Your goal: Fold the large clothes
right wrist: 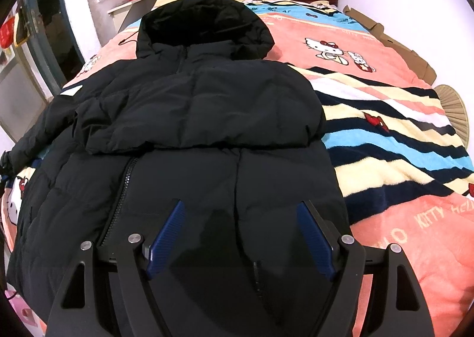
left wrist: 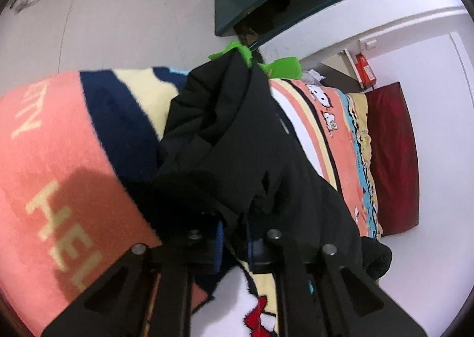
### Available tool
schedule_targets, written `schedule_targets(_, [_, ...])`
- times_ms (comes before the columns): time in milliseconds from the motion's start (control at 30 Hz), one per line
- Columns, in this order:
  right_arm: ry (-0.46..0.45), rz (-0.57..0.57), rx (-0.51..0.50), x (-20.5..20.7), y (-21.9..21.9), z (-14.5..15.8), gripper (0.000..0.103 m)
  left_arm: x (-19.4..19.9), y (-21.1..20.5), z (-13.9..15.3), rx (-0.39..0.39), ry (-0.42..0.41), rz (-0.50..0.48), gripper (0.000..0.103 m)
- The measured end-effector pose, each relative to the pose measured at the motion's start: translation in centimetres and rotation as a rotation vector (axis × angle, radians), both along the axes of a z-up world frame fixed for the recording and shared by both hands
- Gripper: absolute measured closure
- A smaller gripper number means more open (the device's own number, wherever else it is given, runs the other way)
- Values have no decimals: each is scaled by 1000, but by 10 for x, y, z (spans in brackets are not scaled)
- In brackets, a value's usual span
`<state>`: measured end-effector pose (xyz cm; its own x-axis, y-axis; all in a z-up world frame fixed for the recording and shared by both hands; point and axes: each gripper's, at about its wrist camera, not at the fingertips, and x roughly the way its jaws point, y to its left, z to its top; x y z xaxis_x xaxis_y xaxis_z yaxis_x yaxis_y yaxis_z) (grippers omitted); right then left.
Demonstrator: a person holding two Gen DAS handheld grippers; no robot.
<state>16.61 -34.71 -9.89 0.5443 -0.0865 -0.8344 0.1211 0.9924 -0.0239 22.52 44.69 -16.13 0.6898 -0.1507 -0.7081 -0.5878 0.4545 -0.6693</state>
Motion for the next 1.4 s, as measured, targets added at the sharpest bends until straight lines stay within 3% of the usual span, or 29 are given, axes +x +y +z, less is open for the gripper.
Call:
schedule_targets(233, [-26,8,26,-5,-3,2,25,4,-14,39,113,-23,-64,96])
schedule_targets(533, [-79,23,51,-19,-17,14,25,2,-60,116,248,-114,-157,96])
schedule_targets(933, [-139,-58,117,-51,-75,19,25,27,-183,205,305,-268,-360,96])
schedule_targets(1167, [-168,-129,112,-59,-110,24,25,48,-278,224,315,-309,-508,97])
schedule_targets(1400, [-194,-171,110,-59,-143,27,25,62,-373,217,321,-296,-638,97])
